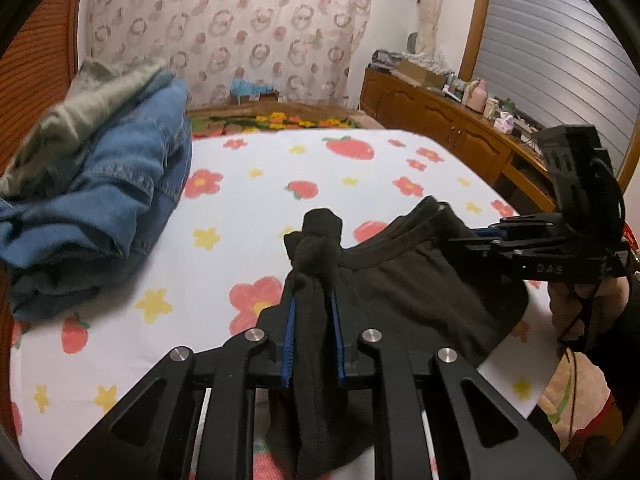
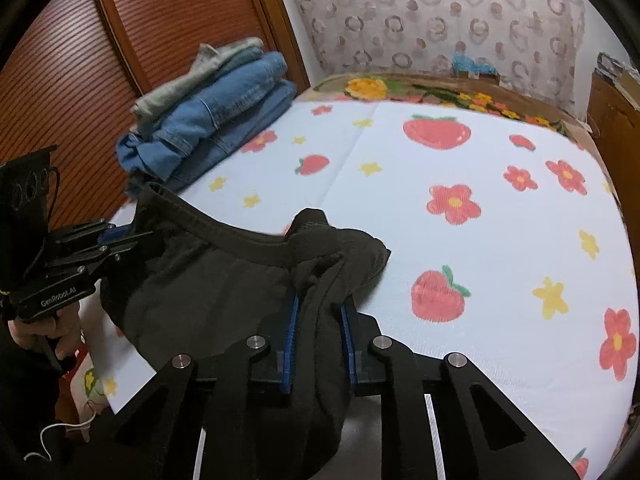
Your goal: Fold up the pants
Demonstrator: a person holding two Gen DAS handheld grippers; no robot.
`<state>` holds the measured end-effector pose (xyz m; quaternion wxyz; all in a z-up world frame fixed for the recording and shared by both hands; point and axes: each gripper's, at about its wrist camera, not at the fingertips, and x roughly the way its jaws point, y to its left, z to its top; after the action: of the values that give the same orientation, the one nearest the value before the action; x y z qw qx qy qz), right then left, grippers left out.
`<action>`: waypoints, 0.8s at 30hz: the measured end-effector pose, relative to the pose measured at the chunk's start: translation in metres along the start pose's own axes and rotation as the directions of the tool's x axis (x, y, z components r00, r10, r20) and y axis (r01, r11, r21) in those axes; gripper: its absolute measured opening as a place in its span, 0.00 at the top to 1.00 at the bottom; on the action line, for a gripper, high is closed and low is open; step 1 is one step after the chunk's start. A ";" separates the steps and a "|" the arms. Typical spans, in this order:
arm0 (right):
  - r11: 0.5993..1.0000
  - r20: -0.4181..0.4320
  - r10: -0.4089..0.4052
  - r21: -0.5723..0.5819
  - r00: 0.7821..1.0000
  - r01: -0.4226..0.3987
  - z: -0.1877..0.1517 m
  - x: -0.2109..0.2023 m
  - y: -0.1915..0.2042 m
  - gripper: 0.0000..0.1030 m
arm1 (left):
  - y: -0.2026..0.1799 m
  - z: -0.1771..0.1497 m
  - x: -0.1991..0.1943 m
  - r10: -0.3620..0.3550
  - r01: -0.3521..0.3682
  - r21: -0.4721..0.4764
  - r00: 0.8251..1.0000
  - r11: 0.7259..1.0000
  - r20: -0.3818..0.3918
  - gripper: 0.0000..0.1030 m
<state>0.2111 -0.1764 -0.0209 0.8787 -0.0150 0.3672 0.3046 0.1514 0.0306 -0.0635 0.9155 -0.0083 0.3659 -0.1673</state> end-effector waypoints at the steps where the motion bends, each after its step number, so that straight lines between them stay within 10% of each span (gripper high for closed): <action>1: 1.000 0.012 0.003 -0.004 1.000 -0.003 0.001 -0.003 0.002 0.83 | -0.002 0.002 -0.004 0.000 0.000 0.004 1.000 1.000 0.010 0.85; 24: 0.994 0.233 -0.014 -0.106 0.972 0.039 0.027 -0.103 0.042 0.83 | -0.032 0.060 -0.094 0.090 -0.107 0.088 0.979 0.990 0.181 0.85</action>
<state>0.1490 -0.1902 0.0745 0.9173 -0.0327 0.2447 0.3124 0.1189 0.0236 0.0479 0.9507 0.0398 0.2747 -0.1381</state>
